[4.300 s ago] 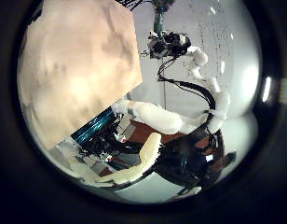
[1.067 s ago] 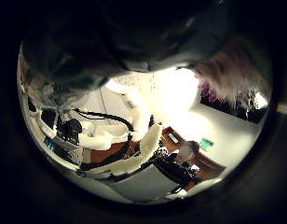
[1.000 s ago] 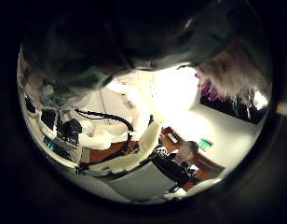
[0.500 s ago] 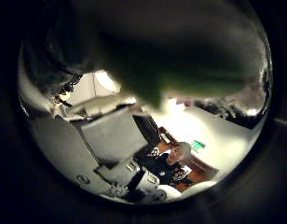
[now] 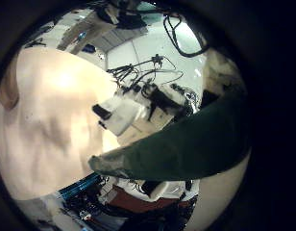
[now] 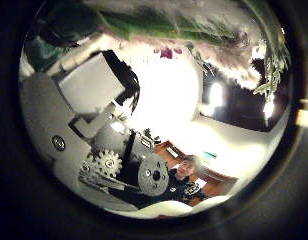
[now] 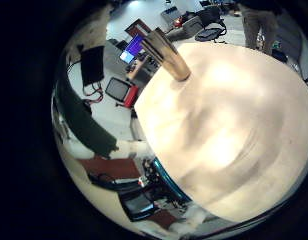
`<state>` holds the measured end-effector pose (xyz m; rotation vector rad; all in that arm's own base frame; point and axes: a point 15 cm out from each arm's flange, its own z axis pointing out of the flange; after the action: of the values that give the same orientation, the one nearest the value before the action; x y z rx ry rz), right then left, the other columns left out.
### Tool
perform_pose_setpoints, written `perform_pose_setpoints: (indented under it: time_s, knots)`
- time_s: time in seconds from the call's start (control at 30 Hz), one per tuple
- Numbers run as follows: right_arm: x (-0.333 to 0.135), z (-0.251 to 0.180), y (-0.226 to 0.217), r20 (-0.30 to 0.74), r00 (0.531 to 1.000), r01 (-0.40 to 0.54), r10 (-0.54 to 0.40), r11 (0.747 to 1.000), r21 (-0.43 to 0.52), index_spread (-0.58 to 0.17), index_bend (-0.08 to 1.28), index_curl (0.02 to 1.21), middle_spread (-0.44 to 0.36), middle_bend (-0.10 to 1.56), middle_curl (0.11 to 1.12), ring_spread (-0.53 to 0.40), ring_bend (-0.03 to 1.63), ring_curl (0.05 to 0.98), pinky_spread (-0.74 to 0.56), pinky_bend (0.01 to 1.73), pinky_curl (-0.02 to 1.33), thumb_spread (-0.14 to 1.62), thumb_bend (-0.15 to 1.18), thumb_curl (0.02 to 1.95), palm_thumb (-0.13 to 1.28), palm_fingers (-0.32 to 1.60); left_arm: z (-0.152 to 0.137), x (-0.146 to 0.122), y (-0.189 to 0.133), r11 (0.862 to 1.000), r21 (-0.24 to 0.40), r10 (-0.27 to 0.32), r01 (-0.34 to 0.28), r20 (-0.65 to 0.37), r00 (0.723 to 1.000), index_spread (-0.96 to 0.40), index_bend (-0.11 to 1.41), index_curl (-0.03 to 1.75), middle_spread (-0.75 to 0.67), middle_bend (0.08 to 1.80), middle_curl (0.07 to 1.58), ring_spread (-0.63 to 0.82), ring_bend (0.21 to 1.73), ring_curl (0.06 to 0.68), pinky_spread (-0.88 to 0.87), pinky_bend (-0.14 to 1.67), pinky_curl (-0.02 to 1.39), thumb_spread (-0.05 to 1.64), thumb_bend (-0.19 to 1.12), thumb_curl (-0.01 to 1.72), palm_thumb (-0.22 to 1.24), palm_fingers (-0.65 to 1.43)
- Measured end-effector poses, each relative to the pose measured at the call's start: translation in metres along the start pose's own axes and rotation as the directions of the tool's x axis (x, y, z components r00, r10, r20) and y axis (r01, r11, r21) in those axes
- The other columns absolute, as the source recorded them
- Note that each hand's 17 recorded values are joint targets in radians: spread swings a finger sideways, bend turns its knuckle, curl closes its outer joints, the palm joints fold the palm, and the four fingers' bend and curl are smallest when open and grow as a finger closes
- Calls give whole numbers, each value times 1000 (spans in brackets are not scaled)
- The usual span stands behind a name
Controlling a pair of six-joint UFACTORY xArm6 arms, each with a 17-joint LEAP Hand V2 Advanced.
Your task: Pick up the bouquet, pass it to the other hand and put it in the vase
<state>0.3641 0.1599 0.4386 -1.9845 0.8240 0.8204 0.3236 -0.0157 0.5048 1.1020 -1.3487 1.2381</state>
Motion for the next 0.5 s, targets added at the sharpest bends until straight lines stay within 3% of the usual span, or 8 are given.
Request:
perform_pose_setpoints:
  time_s: [0.03,0.07,0.13,0.27,0.33,0.5]
  knots:
    - [1,-1,0,0,1000,-1,1,1000,1,-446,334,662,-198,719,552,-292,1139,503,-438,977,746,1013,-39,484,552,134,-1,1,0,1000,4,5,-5,1,1000,-629,328,987,-632,905,1130,-426,1425,548,-634,1164,543,485,-13,618,1114,1044]
    - [2,-2,0,-2,1000,-3,3,1000,4,-450,333,627,-158,631,513,-232,1021,457,-314,882,728,1011,-42,464,535,-54,-1,1,1,1000,6,10,-10,2,1000,-646,325,1037,-633,910,1141,-424,1429,554,-626,1161,547,426,-13,646,1131,1035]
    - [3,-4,1,-3,1000,-8,8,1000,9,-442,295,565,-72,496,449,-73,813,379,-69,798,670,1006,-41,437,510,-169,-2,3,2,1000,13,26,-26,2,1000,-671,314,1118,-636,920,1157,-420,1439,563,-618,1161,555,341,-14,687,1152,1023]
    - [9,-12,4,-8,1000,-25,26,999,34,-420,188,466,20,307,365,104,592,278,249,671,555,995,-31,397,494,-93,-4,10,2,997,33,65,-65,8,998,-707,288,1266,-637,934,1179,-417,1461,578,-602,1168,575,219,-15,757,1184,1024]
    - [17,-17,9,-6,999,-49,50,997,55,-405,168,421,39,247,344,147,534,255,340,614,503,992,-30,381,496,-44,-7,18,2,994,51,91,-92,21,996,-715,281,1306,-636,936,1184,-416,1462,581,-600,1166,580,193,-14,776,1190,1025]
    - [23,-23,15,16,997,-77,76,992,104,-385,166,363,57,196,329,178,474,238,402,547,433,997,-27,363,514,-2,-11,42,3,986,75,143,-150,88,986,-721,237,1419,-634,939,1194,-409,1464,587,-590,1164,601,154,-16,828,1200,1032]
